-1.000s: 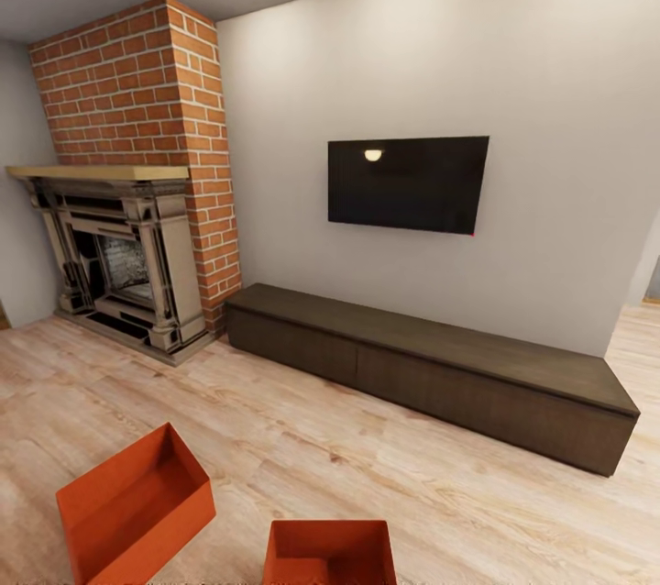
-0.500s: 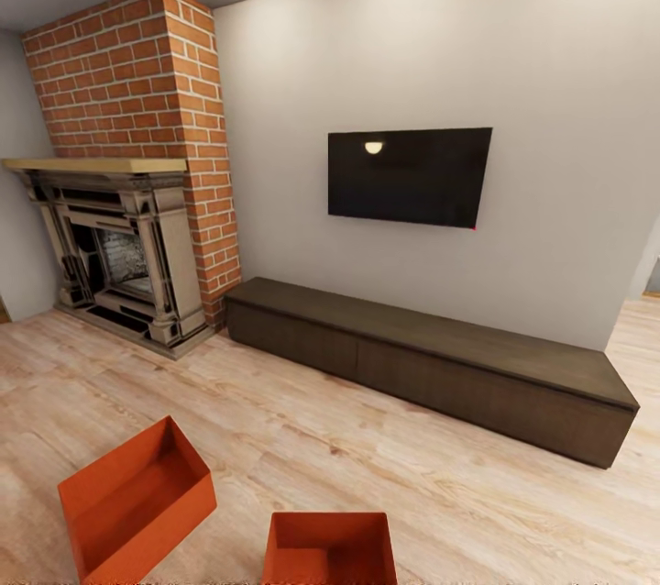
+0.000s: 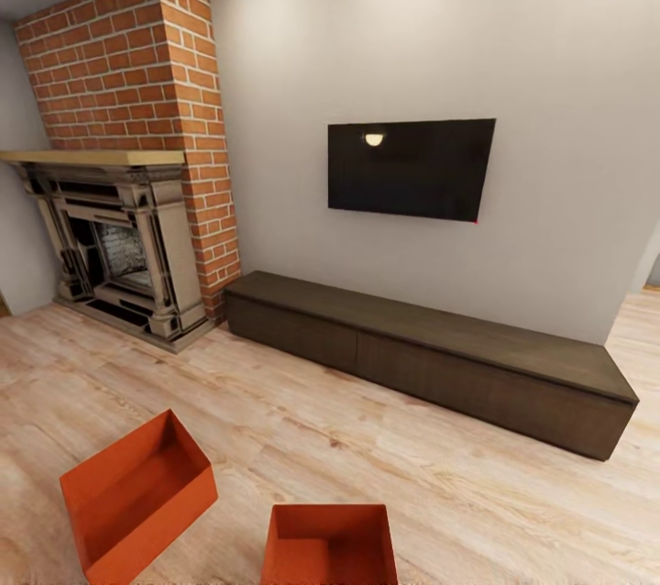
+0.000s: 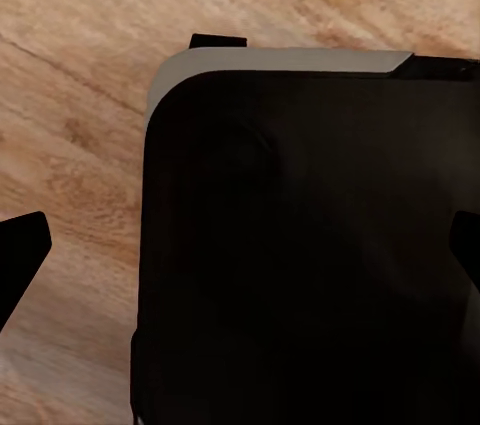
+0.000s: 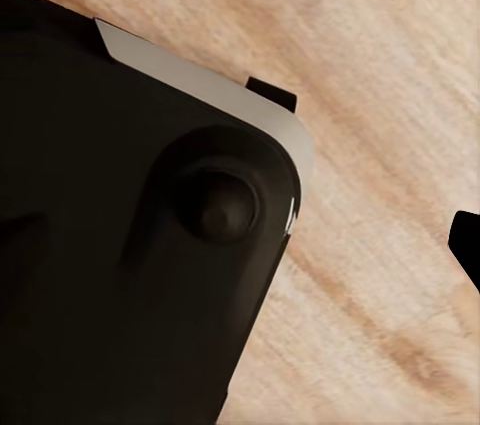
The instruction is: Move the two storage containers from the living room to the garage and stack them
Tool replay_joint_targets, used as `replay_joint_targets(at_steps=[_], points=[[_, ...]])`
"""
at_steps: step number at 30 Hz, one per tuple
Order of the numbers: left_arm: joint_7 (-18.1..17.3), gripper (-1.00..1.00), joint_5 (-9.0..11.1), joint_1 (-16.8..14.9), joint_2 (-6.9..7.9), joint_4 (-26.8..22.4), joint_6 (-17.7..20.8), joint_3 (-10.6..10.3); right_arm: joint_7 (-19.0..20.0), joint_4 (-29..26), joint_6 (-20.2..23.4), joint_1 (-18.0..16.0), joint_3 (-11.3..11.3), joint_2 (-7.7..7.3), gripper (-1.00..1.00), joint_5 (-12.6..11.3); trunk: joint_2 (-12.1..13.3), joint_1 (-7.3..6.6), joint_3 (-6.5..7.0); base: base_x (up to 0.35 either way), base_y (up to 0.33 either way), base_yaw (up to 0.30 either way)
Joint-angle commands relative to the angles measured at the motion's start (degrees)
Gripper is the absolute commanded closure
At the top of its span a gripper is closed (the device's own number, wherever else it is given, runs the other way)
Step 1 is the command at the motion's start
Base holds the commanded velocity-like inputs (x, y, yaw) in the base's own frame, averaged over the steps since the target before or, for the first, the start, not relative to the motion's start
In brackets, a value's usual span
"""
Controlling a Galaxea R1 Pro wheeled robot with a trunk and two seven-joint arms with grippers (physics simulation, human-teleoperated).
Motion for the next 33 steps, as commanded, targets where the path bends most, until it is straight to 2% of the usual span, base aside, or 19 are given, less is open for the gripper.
replay_joint_targets(at_steps=[1, 33], points=[[-0.07, -1.00, 0.39, -0.02, 0.00, 0.02, -0.14, 0.06, 0.31, 0.09, -0.24, -0.07, 0.36, 0.00, -1.00, -0.61, -0.03, 0.00, -0.15, 0.000, 0.000, 0.000], [-0.07, -1.00, 0.39, -0.02, 0.00, 0.02, -0.14, 0.06, 0.30, 0.09, -0.24, -0.06, 0.36, 0.00, -1.00, -0.61, -0.03, 0.00, -3.06, 0.000, 0.000, 0.000]])
